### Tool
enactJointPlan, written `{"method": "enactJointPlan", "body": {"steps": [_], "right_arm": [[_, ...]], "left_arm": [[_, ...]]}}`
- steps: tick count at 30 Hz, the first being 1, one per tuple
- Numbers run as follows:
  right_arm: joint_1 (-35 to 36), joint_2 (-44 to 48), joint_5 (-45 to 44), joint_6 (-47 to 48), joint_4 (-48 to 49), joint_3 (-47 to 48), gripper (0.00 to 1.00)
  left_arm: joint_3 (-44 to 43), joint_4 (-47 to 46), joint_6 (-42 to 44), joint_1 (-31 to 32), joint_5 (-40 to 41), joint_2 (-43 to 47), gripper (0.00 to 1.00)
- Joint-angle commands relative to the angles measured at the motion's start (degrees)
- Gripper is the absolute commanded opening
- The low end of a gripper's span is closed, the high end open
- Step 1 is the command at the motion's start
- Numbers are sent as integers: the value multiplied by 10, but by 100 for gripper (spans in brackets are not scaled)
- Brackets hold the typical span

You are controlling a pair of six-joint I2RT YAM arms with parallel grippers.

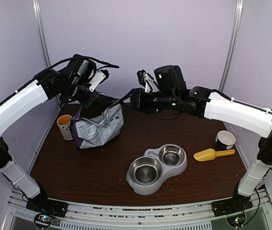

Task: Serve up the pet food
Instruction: Open the seal of the pet food bag.

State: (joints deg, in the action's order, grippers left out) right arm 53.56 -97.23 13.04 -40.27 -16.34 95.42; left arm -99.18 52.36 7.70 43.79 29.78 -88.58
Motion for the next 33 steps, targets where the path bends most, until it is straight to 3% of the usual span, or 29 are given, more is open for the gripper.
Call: {"method": "enactJointPlan", "body": {"steps": [1,9,14,18,33], "right_arm": [[6,43,-19,-10,68,-72,49],[39,79,-63,-18,114,-186,63],[66,92,-77,-45,185,-233,66],[87,79,-112,-68,199,-221,67],[113,20,-234,-119,102,-171,65]], "left_arm": [[-4,-143,-65,2,-46,46,0],[89,-189,-141,2,-179,52,0],[123,-200,-168,4,-220,76,0],[143,-200,-185,6,-243,94,0],[259,-262,-267,70,-282,158,0]]}}
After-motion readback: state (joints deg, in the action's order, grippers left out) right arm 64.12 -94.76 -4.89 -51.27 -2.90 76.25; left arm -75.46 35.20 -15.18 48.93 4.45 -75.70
